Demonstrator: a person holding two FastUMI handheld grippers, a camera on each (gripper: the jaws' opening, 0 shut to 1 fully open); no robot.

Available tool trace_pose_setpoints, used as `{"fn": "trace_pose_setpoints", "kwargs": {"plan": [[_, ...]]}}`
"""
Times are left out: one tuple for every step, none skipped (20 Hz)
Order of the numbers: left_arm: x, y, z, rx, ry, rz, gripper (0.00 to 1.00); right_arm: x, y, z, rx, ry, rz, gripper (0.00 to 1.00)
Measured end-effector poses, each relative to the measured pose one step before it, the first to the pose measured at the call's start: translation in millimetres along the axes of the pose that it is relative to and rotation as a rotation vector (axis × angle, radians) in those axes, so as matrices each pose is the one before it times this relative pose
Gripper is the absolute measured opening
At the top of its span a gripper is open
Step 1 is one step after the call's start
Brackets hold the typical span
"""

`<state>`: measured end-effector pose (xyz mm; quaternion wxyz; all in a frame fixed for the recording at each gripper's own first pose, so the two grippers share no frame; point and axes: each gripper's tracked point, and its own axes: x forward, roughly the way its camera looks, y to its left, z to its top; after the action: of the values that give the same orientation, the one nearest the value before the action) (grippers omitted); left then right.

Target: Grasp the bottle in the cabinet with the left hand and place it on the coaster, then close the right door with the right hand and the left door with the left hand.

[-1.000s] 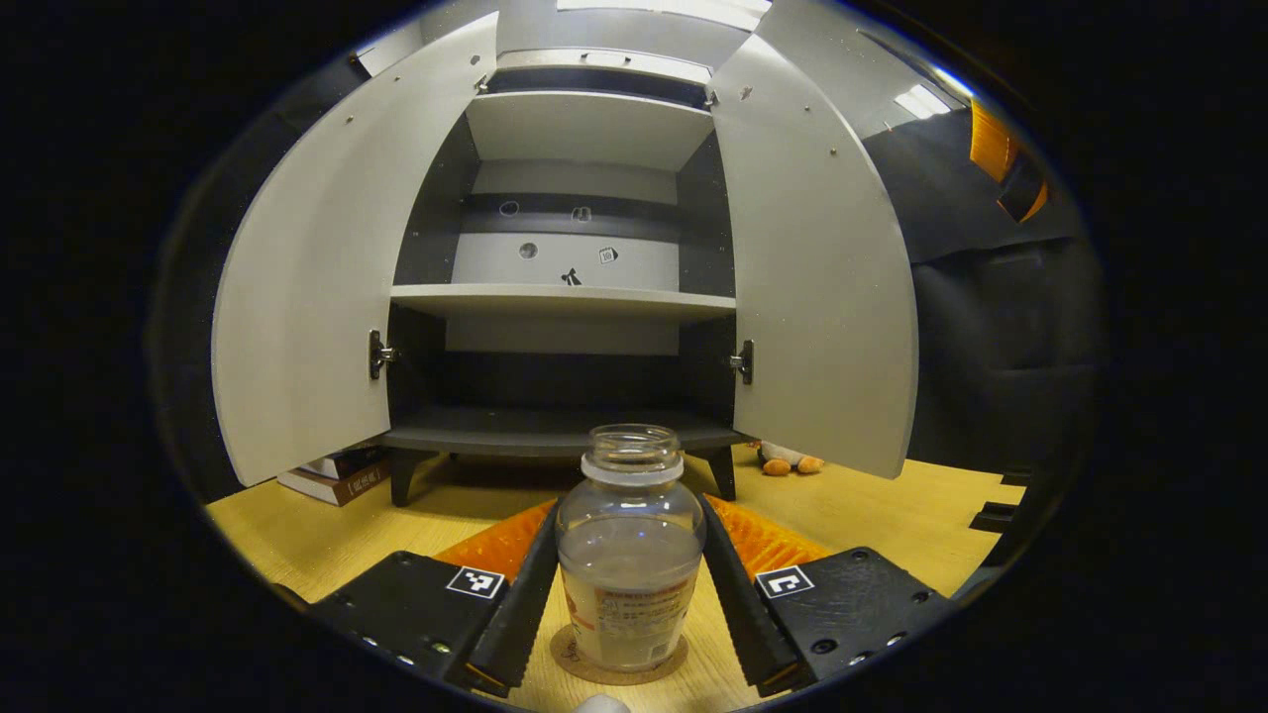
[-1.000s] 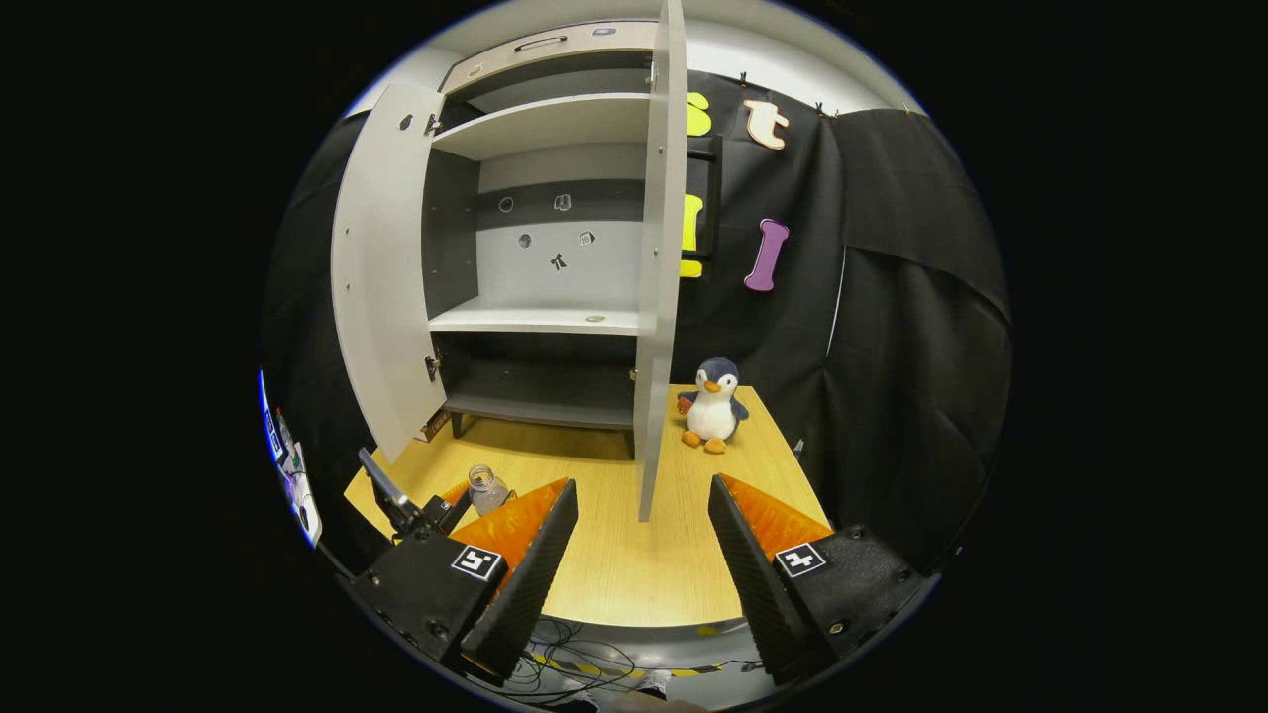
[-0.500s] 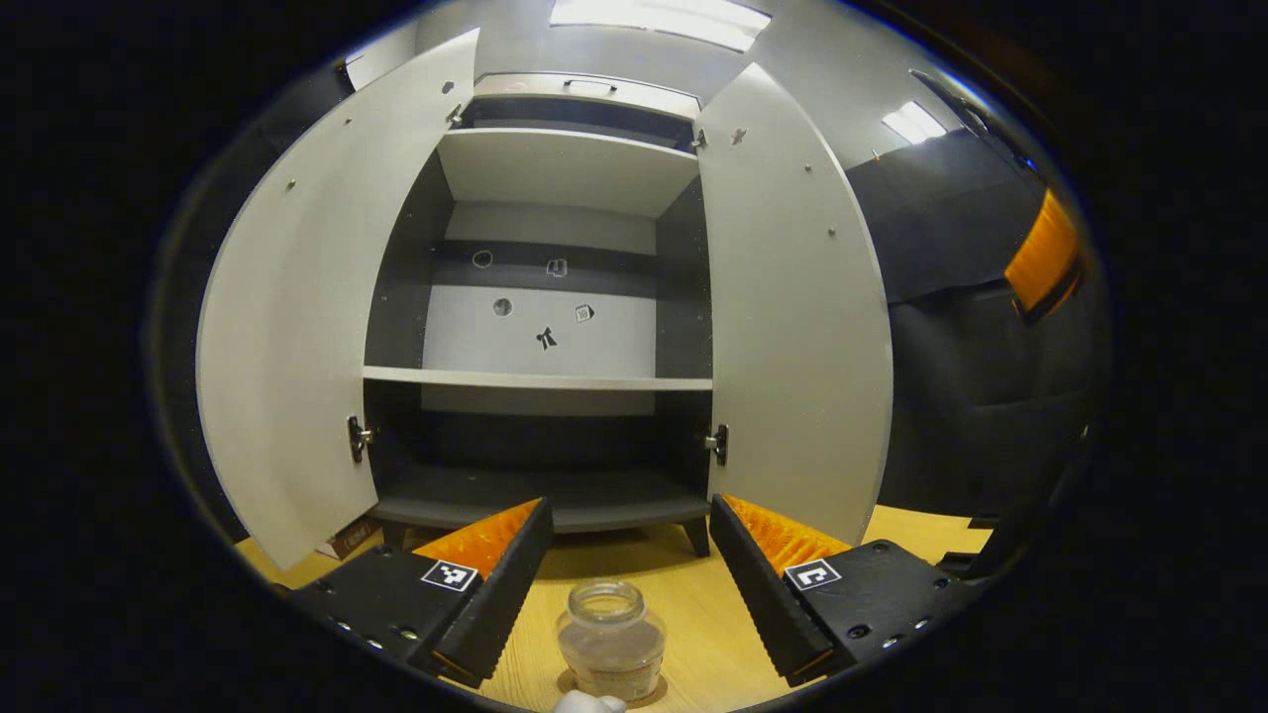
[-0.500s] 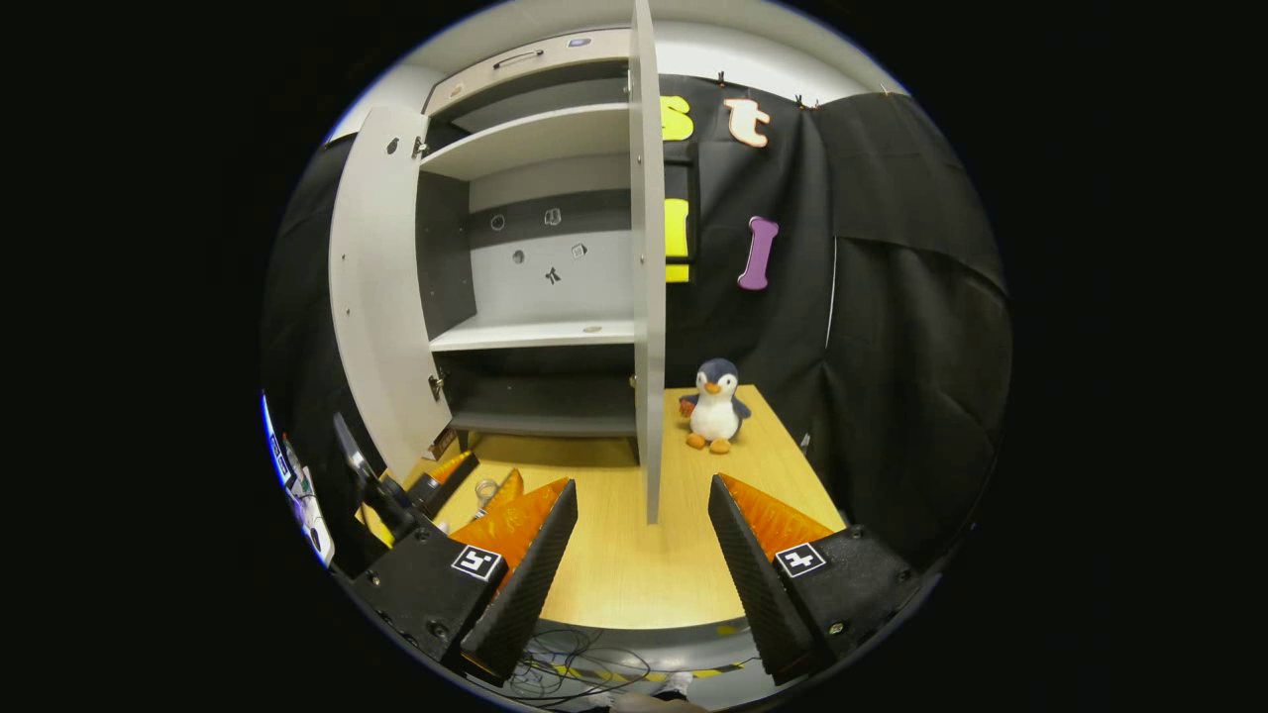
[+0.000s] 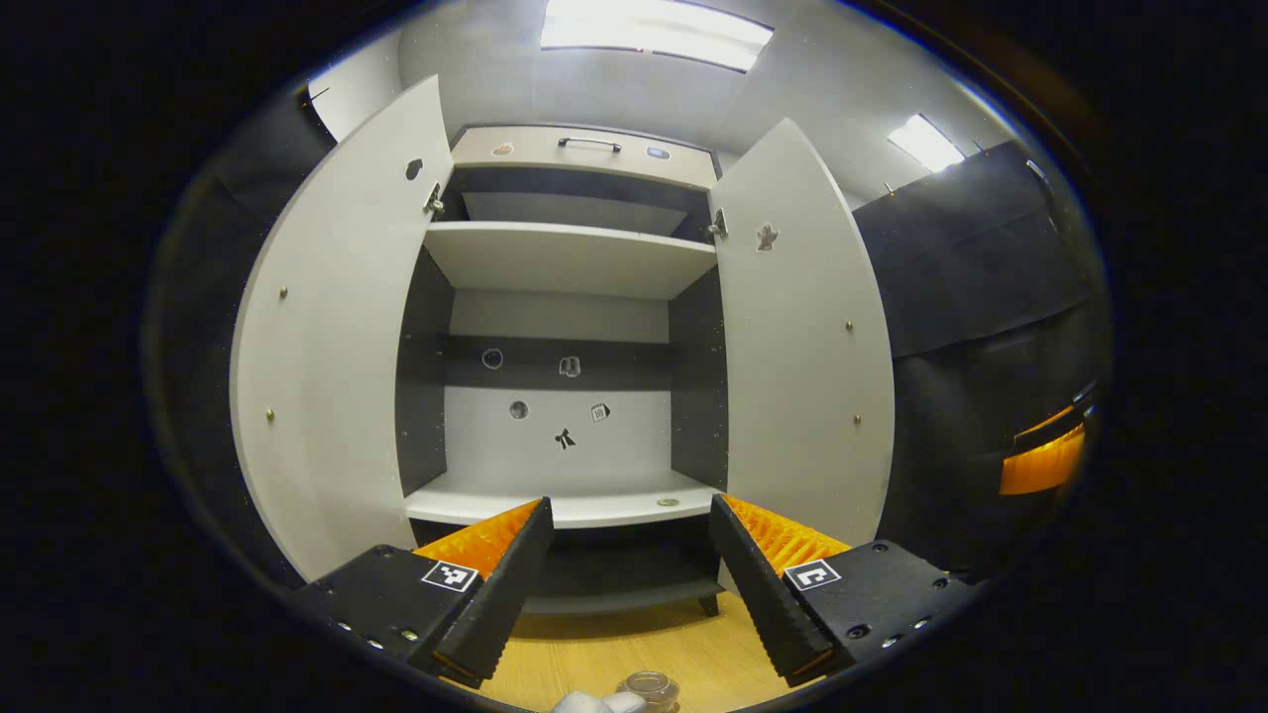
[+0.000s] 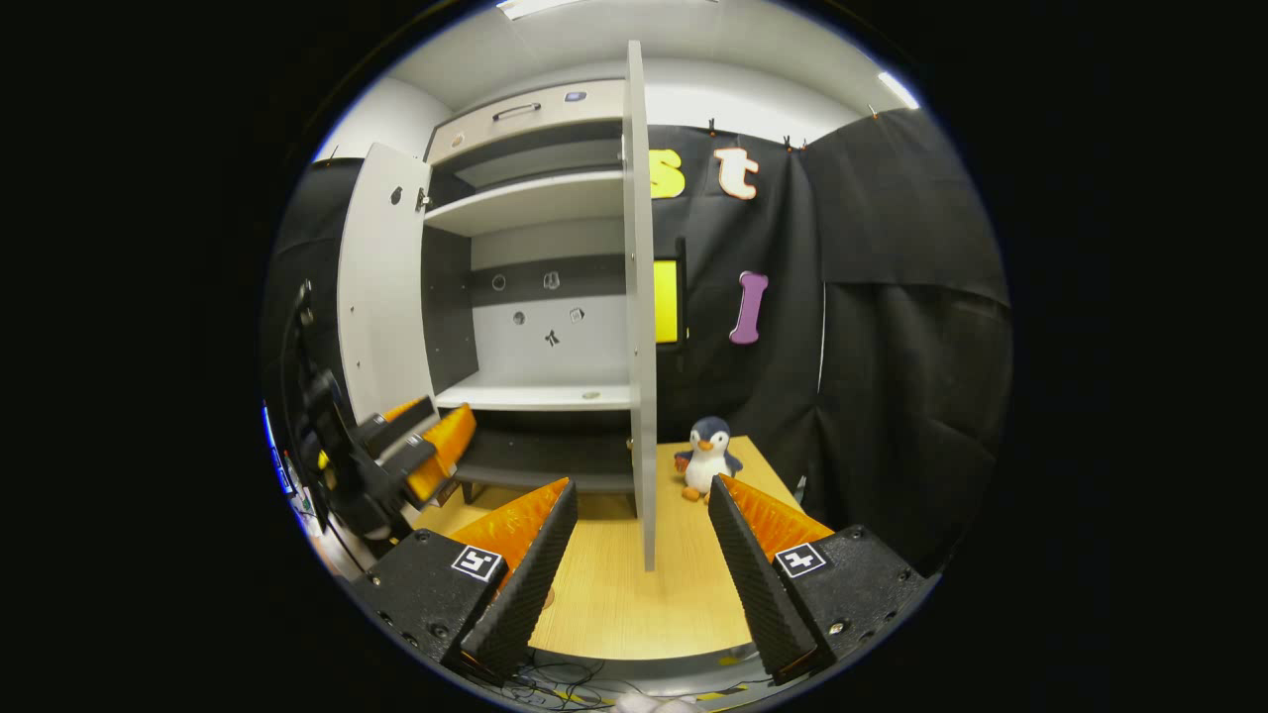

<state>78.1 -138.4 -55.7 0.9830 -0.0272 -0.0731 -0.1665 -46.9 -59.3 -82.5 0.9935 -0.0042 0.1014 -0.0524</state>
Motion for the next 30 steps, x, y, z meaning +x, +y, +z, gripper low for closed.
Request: {"fn": "trace_pose_setpoints", "kwargs": {"plan": [[-6.0,5.91,14.74,0.00188,-0.00703,0.01737,0.96,-1.82,0.14,5.19,0.00266,-0.01246,0.0004,0.83],[-5.64,7.11,12.24,-0.00175,-0.00018,0.01646,0.96,-1.71,0.32,5.18,0.00487,-0.01247,0.00083,0.83],[-6.52,6.77,10.51,-0.00378,0.00495,0.01571,0.95,-1.79,0.1,4.46,0.00449,-0.01183,0.00163,0.83],[-4.52,8.76,9.13,-0.00346,0.00705,0.0148,0.98,-1.02,0.58,6.12,0.00042,-0.01654,0.00101,0.83],[-8.73,7.88,5.01,0.00171,0.01964,0.01443,0.96,-0.28,-1.95,2.26,-0.00283,-0.01047,-0.00414,0.83],[-10.48,10.27,2.94,0.00967,0.0204,0.01795,0.96,-0.36,-1.24,1.84,-0.00015,-0.0087,-0.0019,0.83],[-11.48,12.23,1.45,0.01279,0.01502,0.02366,0.95,-0.9,-1.0,1.88,0.00265,-0.00683,-0.00059,0.83],[-12.21,12.25,2.97,0.0166,0.00247,0.02475,0.94,0.18,-0.05,2.42,0.00238,-0.00698,0.00114,0.83],[-11.62,13.13,1.45,0.01521,0.00321,0.0285,0.96,0.95,-1.36,0.41,-0.00028,-0.00305,-0.00161,0.83],[-12.73,13.87,-1.81,0.0143,0.00924,0.03027,0.96,1.64,-1.49,1.05,-0.00248,-0.00075,-0.00074,0.83],[-11.68,11.89,-5.13,0.01308,0.01642,0.03101,0.96,2.16,-2.14,0.43,-0.00247,-0.00141,-0.00135,0.83],[-10.32,11.65,-7.49,0.01156,0.0272,0.0295,0.96,3.05,-3.41,-1.31,-0.00266,0.00234,-0.00414,0.83],[-9.29,8.65,-8.14,-0.00216,0.02376,0.0273,0.96,4.28,-4.11,-0.61,-0.00141,0.00482,-0.00882,0.82],[-8.11,5.63,-6.74,-0.01247,0.01792,0.01314,0.96,4.16,-4.93,2.17,0.00339,0.00161,-0.00792,0.82],[-3.77,1.84,-6.2,-0.00933,0.01435,0.00336,0.96,4.11,-5.45,4.57,0.00458,-0.00611,-0.0062,0.83],[-3.38,0.48,-4.47,-0.00425,0.01134,0.00595,0.96,4.51,-6.56,6.17,0.00031,-0.00939,-0.00797,0.83],[-3.66,0.42,1.15,0.00259,-0.00655,0.0056,0.96,6.77,-6.66,7.55,-0.00398,-0.01517,-0.00453,0.83],[-0.84,0.68,2.81,0.00122,-0.00982,0.00631,0.96,7.65,-10.74,7.07,-0.00596,-0.00671,-0.0101,0.83],[-0.38,-3.65,1.03,-0.00495,-0.00632,-0.00704,0.96,8.52,-11.08,7.41,-0.00483,-0.00738,-0.01154,0.82],[-0.13,-2.3,1.42,-0.00575,-0.00274,-0.00259,0.96,9.42,-12.13,7.92,0.00248,-0.00764,-0.01367,0.83],[-0.15,-2.35,3.56,-0.00558,-0.00877,-0.00134,0.96,9.68,-9.56,8.56,0.00495,-0.00944,-0.00383,0.83],[0.86,-3.18,2.64,-0.00221,-0.00238,0.00043,0.96,9.47,-9.1,7.37,-0.00037,-0.01,-0.00678,0.83],[0.32,-2.68,2.21,-0.0009,0.0015,0.00511,0.96,10.24,-8.08,6.37,-0.00617,-0.00889,-0.00405,0.83],[0.65,-3.75,1.12,-0.00309,0.00034,0.00113,0.96,11.09,-7.42,6.16,-0.00566,-0.00637,-0.00173,0.83],[-0.15,-4.09,1.22,-0.00525,0.00395,0.0014,0.96,10.0,-4.72,4.92,-0.00586,-0.00364,0.00575,0.82],[1.99,-4.78,1.82,-0.0034,-0.00143,-0.00209,0.96,9.95,-3.45,6.57,-0.00254,-0.01137,0.00771,0.82],[0.82,-4.99,2.25,0.00042,-0.00213,0.00151,0.99,10.57,-3.07,4.47,-0.00256,-0.00692,0.00759,0.83],[0.7,-3.5,1.56,0.00333,0.0,0.0062,0.96,10.31,1.17,4.23,-0.0004,-0.00468,0.01847,0.82],[1.27,-3.29,1.47,0.00246,-0.00074,0.01135,0.96,9.64,2.64,1.53,0.00225,0.00017,0.02521,0.82],[1.15,-4.28,0.18,-0.00181,0.0038,0.00914,0.96,9.15,4.97,0.55,-0.00056,0.00497,0.03105,0.82]]}}
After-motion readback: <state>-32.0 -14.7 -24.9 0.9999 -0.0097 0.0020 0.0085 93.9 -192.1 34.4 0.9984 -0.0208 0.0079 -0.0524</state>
